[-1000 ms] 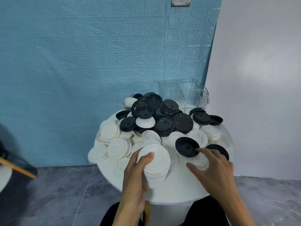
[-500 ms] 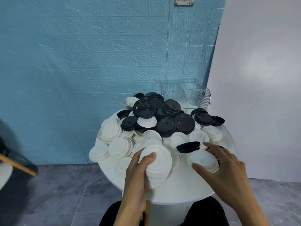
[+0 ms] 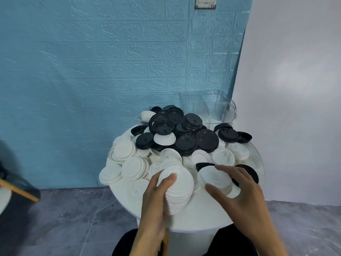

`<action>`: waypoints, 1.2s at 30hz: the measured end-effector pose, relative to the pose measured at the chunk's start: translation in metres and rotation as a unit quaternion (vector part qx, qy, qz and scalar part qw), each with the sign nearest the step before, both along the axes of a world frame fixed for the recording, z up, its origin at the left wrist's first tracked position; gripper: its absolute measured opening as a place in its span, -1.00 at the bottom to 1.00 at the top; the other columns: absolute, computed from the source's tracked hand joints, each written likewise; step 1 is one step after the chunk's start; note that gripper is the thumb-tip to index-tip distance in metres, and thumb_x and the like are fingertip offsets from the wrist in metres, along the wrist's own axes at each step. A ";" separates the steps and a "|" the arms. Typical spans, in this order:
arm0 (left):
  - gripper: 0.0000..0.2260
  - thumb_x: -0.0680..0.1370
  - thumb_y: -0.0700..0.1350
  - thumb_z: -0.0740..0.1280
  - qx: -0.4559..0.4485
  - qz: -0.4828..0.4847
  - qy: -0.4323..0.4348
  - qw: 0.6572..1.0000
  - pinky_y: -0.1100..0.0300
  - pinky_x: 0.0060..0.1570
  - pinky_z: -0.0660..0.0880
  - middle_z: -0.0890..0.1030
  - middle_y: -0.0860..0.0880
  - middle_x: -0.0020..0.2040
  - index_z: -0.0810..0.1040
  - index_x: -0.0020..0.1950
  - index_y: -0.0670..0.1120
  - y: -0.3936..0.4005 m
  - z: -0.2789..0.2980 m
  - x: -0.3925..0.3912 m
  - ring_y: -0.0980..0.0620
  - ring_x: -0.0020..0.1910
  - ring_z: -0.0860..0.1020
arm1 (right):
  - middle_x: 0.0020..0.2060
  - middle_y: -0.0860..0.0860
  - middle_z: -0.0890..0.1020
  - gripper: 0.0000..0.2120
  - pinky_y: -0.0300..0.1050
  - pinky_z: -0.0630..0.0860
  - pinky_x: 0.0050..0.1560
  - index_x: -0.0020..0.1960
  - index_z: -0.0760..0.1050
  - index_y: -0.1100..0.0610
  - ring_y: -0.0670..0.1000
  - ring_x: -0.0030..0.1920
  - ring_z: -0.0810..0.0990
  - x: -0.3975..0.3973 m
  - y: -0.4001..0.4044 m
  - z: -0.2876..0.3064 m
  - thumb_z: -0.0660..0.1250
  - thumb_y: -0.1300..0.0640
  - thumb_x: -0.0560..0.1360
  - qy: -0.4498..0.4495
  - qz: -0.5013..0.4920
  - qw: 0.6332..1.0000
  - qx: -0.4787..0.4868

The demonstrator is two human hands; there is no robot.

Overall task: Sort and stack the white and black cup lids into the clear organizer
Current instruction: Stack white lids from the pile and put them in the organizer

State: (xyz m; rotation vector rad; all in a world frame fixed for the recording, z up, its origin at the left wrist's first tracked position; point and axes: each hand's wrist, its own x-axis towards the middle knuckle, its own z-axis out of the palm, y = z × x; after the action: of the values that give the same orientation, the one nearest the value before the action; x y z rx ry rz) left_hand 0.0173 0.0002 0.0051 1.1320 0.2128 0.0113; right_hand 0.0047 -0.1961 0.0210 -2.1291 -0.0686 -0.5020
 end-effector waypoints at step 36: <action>-0.51 0.21 0.15 0.56 0.001 -0.007 0.002 1.000 -0.02 0.07 0.60 0.75 -0.11 0.09 0.70 0.10 0.04 -0.001 0.012 -0.008 -0.08 0.07 0.72 | 0.28 -0.11 0.63 -0.45 -0.08 0.49 0.37 0.30 0.58 0.02 -0.08 0.33 0.56 0.020 0.044 0.001 0.65 0.16 0.35 0.042 0.267 0.946 0.181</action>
State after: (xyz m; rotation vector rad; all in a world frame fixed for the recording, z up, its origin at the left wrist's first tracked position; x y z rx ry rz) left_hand 0.0094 -0.0011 0.0168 1.1359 0.2088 -0.0044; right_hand 0.0245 -0.1519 0.0225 -1.6737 -0.4578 -0.0887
